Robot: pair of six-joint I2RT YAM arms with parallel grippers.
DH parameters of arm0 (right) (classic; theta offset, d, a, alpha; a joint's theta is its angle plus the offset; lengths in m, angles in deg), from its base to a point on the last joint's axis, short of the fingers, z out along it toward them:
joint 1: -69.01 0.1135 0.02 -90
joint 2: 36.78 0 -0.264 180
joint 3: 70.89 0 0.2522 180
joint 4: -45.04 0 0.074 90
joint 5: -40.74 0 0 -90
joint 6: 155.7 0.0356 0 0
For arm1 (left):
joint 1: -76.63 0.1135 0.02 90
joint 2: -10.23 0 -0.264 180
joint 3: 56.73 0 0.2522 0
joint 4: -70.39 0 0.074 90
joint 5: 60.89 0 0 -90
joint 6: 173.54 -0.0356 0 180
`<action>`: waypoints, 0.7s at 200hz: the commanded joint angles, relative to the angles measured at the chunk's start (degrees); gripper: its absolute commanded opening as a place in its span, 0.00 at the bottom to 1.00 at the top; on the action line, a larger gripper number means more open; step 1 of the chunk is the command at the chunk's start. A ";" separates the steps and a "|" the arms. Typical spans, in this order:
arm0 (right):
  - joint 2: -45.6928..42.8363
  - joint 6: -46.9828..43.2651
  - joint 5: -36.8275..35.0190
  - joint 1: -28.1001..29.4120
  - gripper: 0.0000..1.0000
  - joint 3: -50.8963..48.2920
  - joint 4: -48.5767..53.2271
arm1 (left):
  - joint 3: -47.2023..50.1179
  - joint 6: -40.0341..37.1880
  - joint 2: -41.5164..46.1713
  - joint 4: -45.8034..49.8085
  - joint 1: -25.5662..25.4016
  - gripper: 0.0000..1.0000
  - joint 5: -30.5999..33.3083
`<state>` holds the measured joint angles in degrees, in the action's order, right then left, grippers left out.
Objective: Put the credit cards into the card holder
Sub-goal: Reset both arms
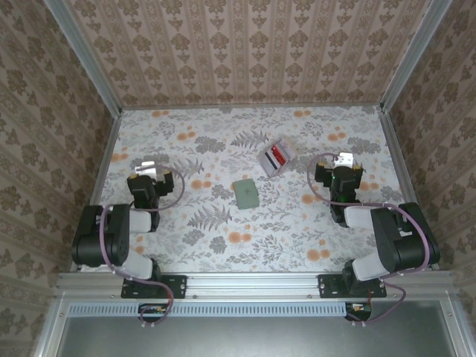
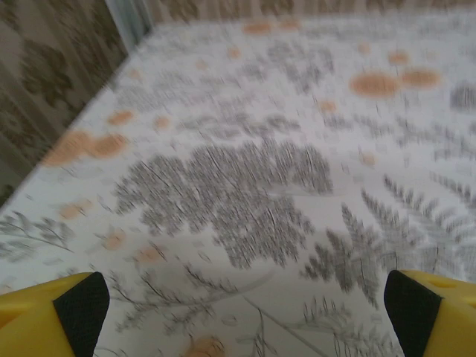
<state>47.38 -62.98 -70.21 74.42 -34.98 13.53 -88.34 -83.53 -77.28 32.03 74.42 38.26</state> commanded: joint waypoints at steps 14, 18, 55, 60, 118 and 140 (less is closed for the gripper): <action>3.42 1.00 5.88 -2.41 1.00 -0.09 -6.15 | -5.13 -2.22 -0.48 2.77 0.31 1.00 -3.36; 3.19 1.09 5.85 -2.42 1.00 0.13 -5.32 | -4.99 -2.20 -0.39 2.67 0.33 1.00 -3.47; 3.57 0.92 5.87 -2.42 1.00 0.08 -6.01 | -4.94 -2.29 -0.51 2.35 0.22 1.00 -3.37; 3.51 0.97 5.84 -2.39 1.00 0.08 -5.98 | -4.92 -2.30 -0.48 2.28 0.21 1.00 -3.34; 3.47 0.97 5.91 -2.42 1.00 0.08 -5.82 | -4.94 -2.31 -0.56 2.21 0.20 1.00 -3.26; 3.47 0.97 5.90 -2.37 1.00 0.06 -5.88 | -5.01 -2.38 -0.48 2.46 0.12 1.00 -3.38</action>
<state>50.57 -62.70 -65.23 72.14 -35.04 9.20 -92.49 -84.88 -78.22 34.70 74.42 35.72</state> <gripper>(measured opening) 0.999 0.999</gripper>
